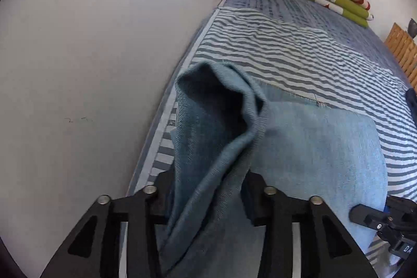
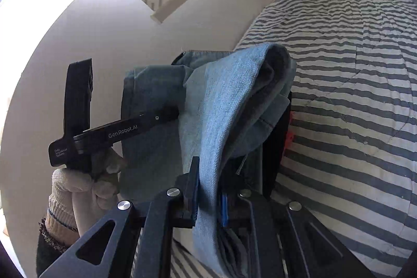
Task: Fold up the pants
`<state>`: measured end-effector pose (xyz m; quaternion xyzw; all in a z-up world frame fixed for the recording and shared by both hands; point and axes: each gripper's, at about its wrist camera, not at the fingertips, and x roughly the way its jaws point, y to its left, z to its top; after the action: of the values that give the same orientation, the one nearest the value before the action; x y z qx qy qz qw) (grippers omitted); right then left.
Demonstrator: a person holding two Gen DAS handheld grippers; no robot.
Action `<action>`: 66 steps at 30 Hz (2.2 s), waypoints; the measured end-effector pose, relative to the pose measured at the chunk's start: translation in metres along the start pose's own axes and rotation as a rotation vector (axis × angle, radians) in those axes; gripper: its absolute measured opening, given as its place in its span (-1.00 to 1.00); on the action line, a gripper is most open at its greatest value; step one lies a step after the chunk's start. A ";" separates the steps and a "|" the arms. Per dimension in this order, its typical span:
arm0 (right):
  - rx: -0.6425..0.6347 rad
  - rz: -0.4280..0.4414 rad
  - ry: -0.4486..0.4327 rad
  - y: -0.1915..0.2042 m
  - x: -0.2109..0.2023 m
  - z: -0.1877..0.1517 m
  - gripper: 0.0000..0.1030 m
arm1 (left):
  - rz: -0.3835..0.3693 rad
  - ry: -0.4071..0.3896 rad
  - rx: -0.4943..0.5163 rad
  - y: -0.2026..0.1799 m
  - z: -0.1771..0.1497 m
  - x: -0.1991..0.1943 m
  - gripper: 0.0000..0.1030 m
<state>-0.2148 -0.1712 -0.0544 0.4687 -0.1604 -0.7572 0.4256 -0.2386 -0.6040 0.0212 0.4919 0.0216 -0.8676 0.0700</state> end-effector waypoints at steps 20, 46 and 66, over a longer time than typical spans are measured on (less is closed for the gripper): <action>-0.318 -0.137 0.085 0.039 0.025 -0.037 -0.43 | 0.097 -0.023 -0.139 0.035 -0.020 0.037 -0.43; -0.345 -0.284 0.286 0.024 -0.049 -0.111 -0.48 | 0.084 -0.007 -0.275 -0.016 -0.201 -0.103 -0.03; -0.310 -0.425 -0.173 0.015 -0.388 -0.208 -0.10 | -0.095 -0.343 -0.076 -0.321 -0.317 -0.407 0.12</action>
<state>0.0460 0.1609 0.0722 0.3546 0.0235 -0.8823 0.3087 0.1915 -0.2120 0.1958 0.3322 0.0655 -0.9396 0.0502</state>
